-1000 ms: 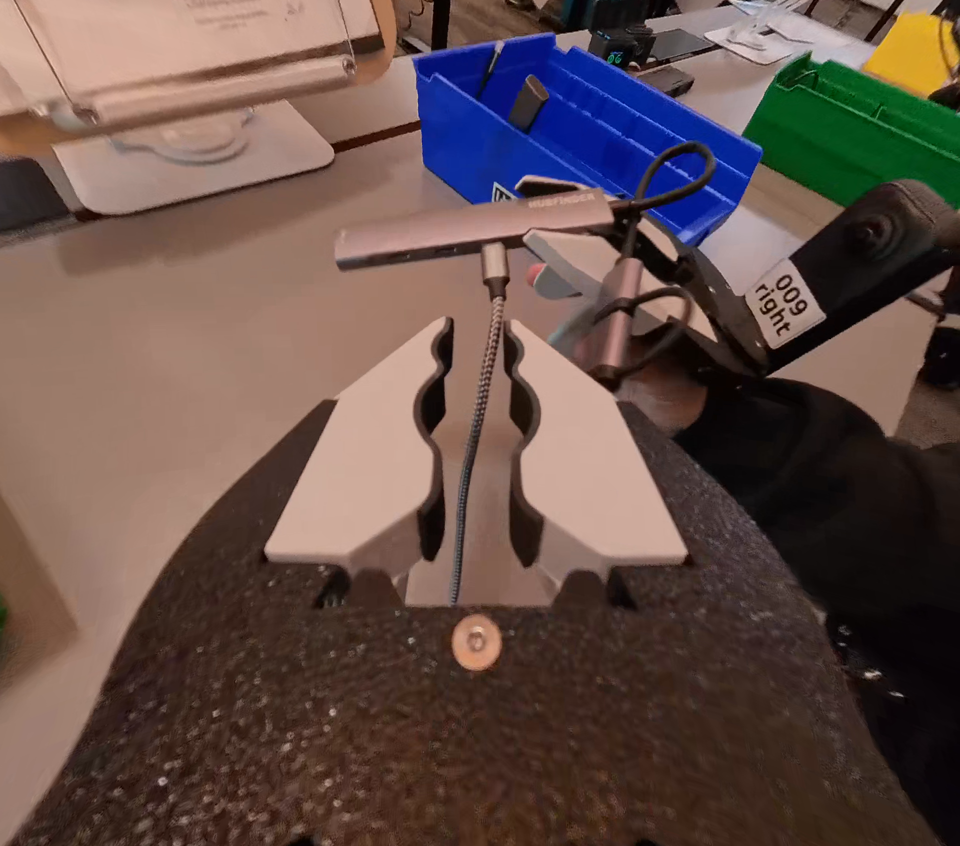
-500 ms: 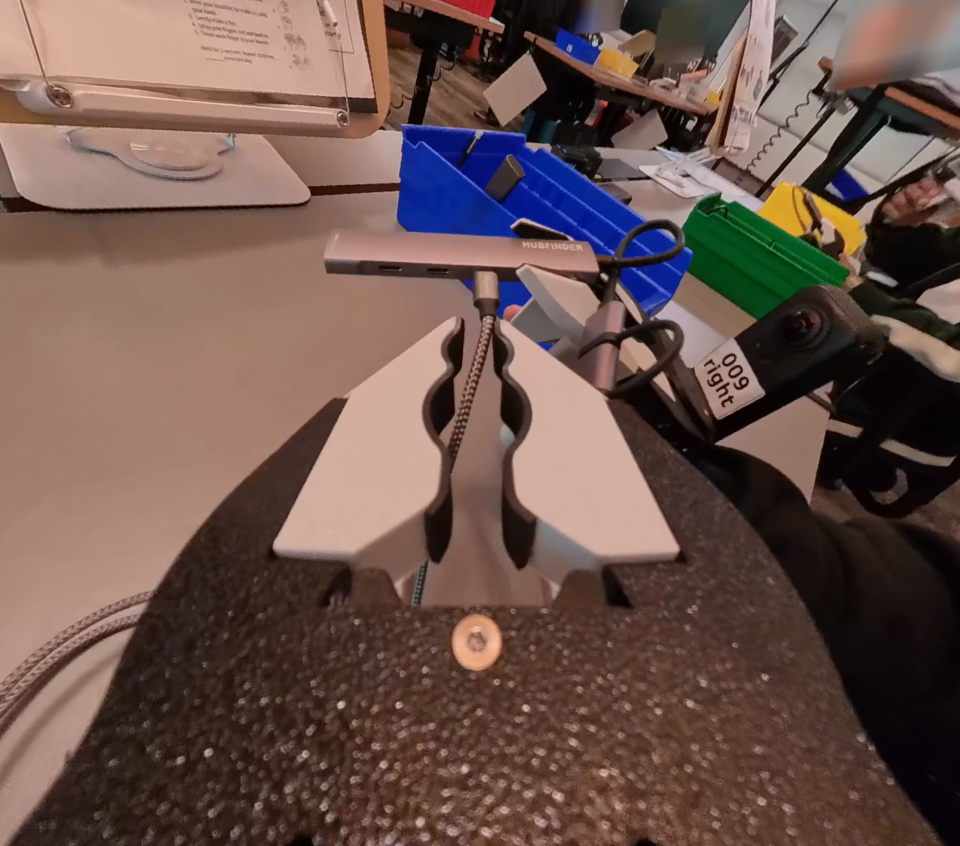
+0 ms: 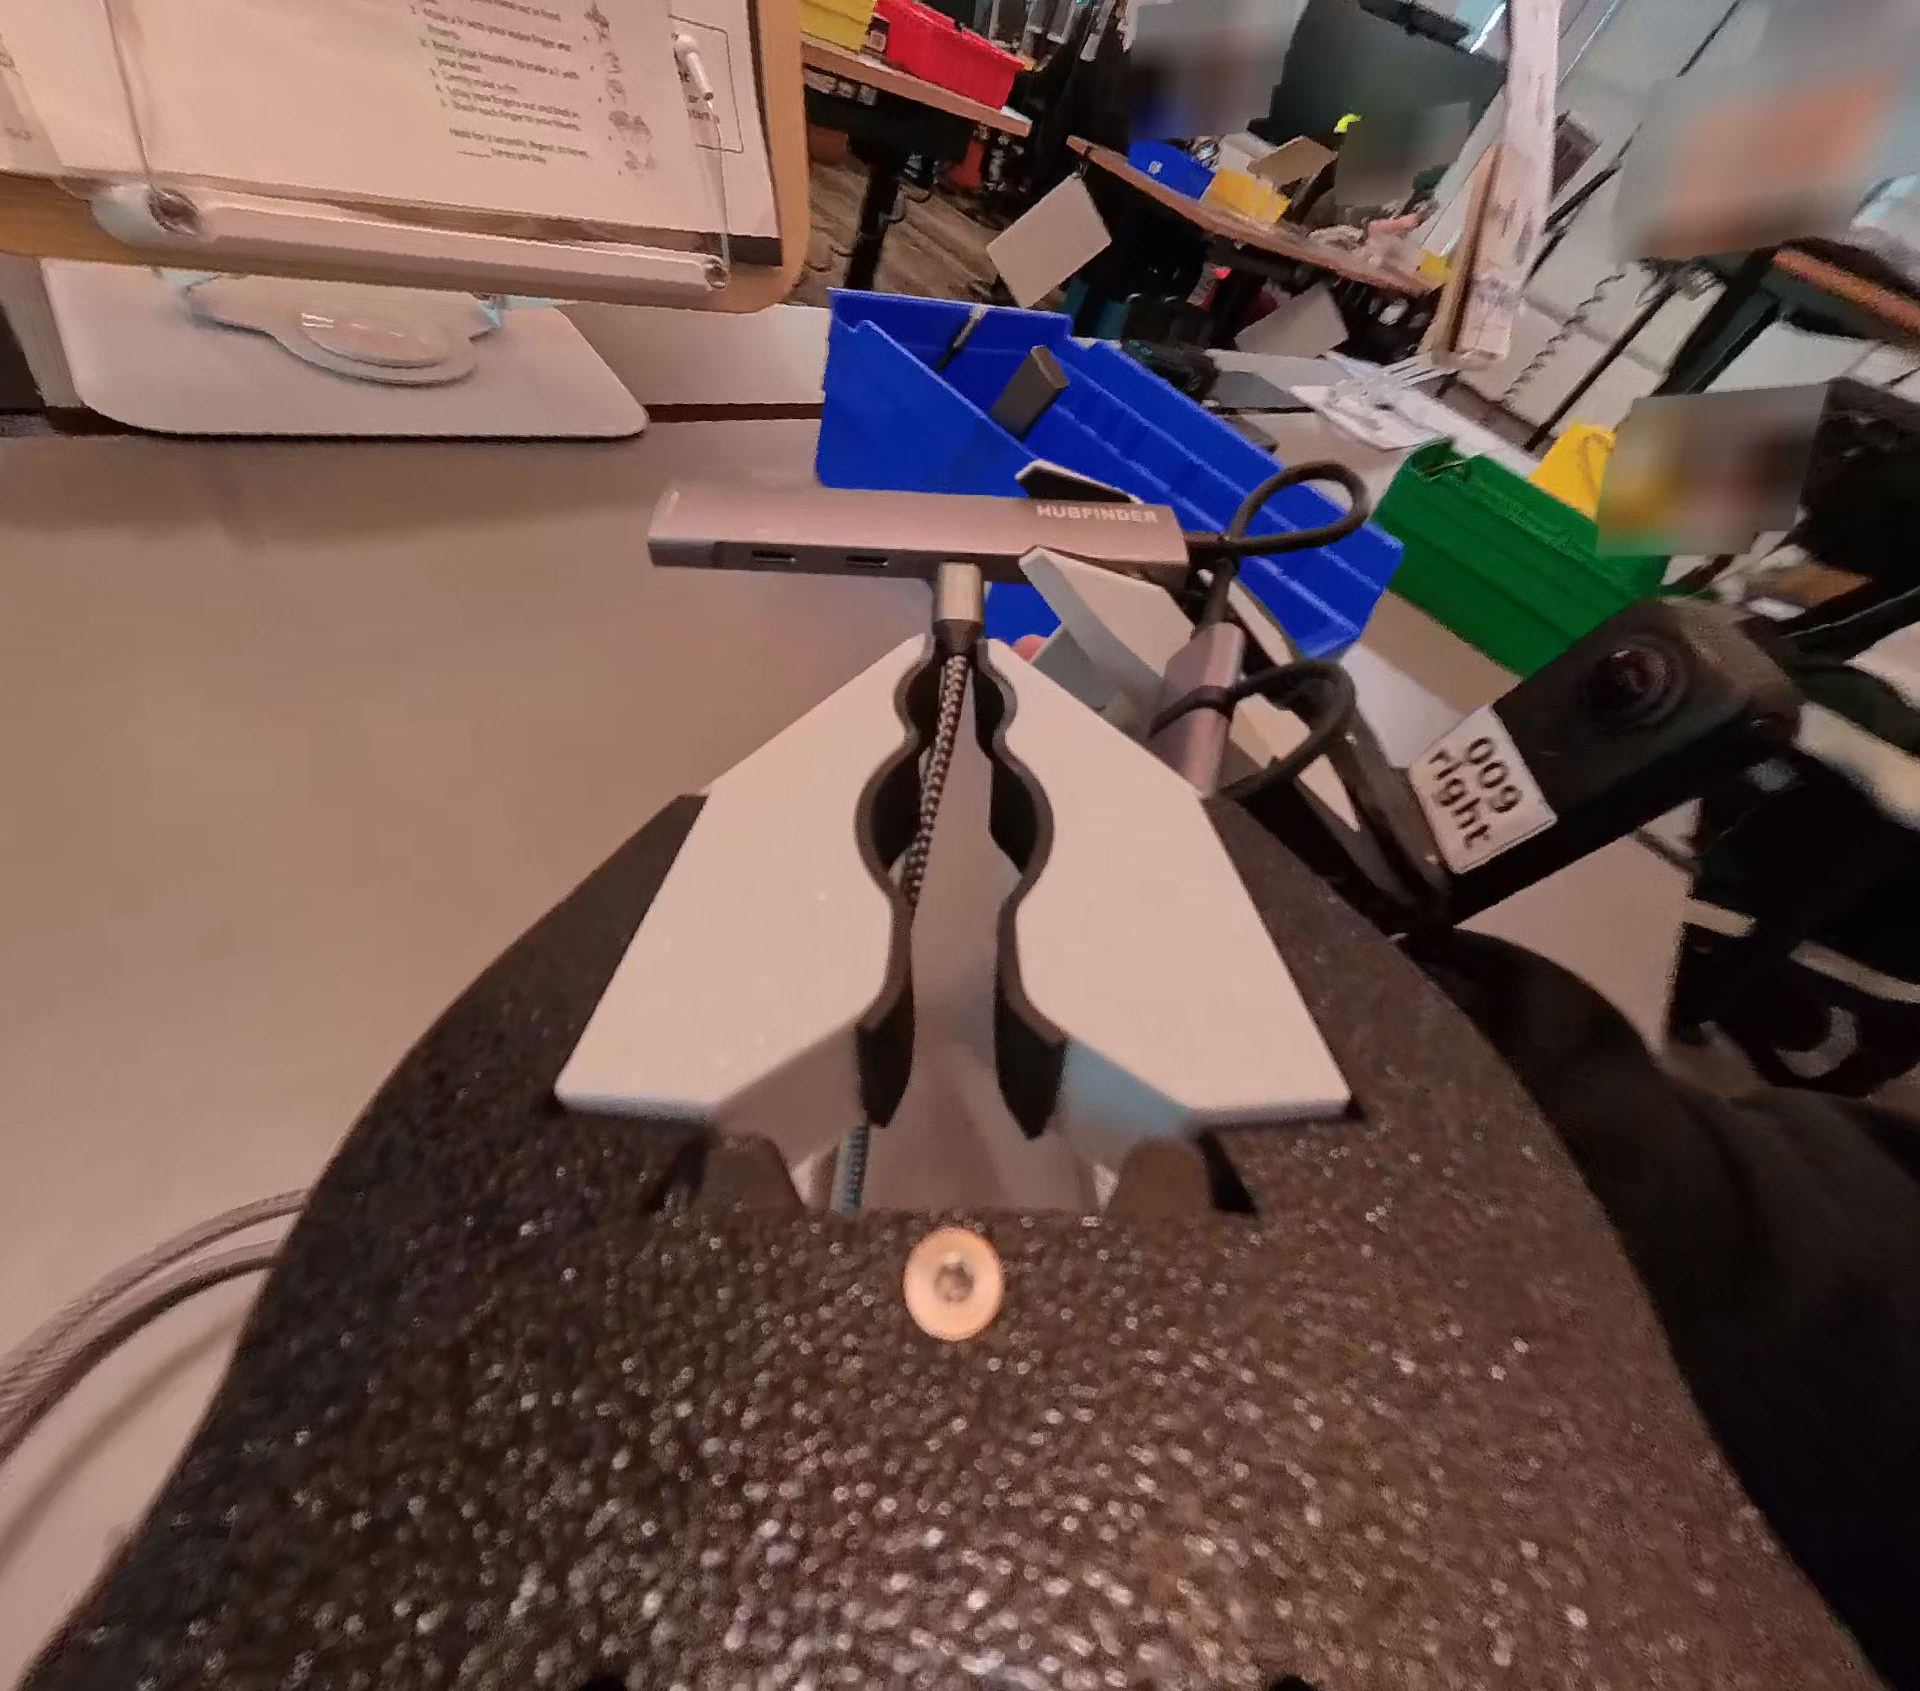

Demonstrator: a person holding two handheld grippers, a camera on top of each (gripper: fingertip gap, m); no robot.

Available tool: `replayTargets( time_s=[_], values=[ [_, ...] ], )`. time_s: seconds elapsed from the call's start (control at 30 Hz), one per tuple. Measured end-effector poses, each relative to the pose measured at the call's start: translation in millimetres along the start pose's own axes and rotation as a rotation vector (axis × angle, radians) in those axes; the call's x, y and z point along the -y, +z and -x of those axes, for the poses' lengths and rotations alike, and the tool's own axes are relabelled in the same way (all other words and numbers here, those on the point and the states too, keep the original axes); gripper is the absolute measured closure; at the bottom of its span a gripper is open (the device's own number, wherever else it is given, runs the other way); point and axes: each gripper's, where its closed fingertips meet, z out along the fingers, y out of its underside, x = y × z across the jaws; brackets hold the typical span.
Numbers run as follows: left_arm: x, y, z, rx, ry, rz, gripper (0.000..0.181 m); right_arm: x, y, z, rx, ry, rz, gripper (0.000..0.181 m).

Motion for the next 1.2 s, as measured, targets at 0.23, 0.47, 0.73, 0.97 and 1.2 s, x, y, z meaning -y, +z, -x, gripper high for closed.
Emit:
replayTargets(
  time_s=[0.23, 0.47, 0.73, 0.97, 1.2],
  values=[
    [-0.7, -1.4, 8.8, 0.120, 0.190, 0.043, 0.179, -12.6, 0.7, 1.1, 0.021, 0.079, 0.079, 0.159],
    [4.4, -0.3, 15.4, 0.150, 0.252, 0.059, 0.179, -25.9, 1.0, 2.8, 0.028, 0.131, 0.142, 0.160],
    [15.6, -10.9, 8.4, -0.046, -0.016, -0.079, 0.156, -4.4, 0.7, 3.8, 0.044, 0.042, 0.026, 0.160],
    [20.5, -12.5, 23.4, -0.333, -0.617, -0.122, 0.128, 0.4, 1.1, 37.4, 0.198, -0.083, 0.005, 0.160],
    [17.2, -2.3, 28.3, -0.313, -0.575, -0.141, 0.164, -19.8, 1.9, 39.6, 0.198, 0.001, 0.097, 0.159]
  ],
)
